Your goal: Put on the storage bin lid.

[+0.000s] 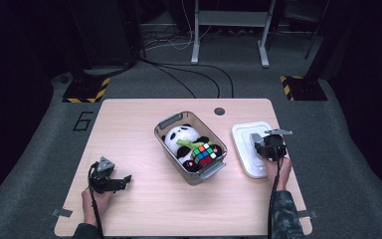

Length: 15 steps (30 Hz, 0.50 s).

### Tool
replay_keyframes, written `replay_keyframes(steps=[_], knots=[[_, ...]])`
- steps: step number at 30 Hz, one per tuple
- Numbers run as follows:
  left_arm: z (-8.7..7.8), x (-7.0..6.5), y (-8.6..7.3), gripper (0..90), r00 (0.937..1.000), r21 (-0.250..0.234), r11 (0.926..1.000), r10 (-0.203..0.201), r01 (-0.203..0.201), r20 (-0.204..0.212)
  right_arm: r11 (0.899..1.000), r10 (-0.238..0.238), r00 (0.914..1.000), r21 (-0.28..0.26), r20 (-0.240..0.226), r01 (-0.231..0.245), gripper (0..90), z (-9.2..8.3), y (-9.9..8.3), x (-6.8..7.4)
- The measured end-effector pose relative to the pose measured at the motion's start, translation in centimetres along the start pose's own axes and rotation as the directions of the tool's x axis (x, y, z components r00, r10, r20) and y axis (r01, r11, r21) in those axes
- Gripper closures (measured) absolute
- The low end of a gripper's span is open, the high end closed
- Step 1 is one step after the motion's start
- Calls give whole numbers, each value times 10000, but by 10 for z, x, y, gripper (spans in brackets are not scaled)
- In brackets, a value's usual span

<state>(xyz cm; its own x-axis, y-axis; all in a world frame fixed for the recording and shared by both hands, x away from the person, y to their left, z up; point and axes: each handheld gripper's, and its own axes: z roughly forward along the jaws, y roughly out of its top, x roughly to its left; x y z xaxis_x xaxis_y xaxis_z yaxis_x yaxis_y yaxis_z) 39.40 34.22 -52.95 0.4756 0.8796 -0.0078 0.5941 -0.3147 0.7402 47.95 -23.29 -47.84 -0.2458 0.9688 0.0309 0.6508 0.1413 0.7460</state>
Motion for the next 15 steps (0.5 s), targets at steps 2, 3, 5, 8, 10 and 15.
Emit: replay_keyframes(steps=[2, 3, 5, 8, 10, 15], knots=[[0, 0, 0, 132, 10000, -1, 10000, -3, 3, -1, 10000, -32, 10000, 0, -37, 32, 667, -3, 2, 0], [0, 0, 0, 132, 10000, -1, 10000, -2, 2, -1, 10000, -67, 10000, -56, -67, 67, 667, -6, 3, 1], [0, 0, 0, 132, 10000, 0, 10000, -2, 2, -1, 9997, -236, 9996, -118, -124, 235, 667, -12, 7, 3], [0, 0, 0, 132, 10000, -3, 10000, -13, 13, -12, 9990, -407, 9988, -182, -264, 402, 667, -21, 13, 7], [0, 0, 0, 132, 10000, -2, 10000, -7, 7, 0, 9986, -499, 9983, -193, -306, 494, 667, -26, 16, 8], [0, 0, 0, 132, 10000, 0, 10000, -4, 4, 0, 9979, -550, 9979, -359, -327, 538, 667, -36, 25, 10]])
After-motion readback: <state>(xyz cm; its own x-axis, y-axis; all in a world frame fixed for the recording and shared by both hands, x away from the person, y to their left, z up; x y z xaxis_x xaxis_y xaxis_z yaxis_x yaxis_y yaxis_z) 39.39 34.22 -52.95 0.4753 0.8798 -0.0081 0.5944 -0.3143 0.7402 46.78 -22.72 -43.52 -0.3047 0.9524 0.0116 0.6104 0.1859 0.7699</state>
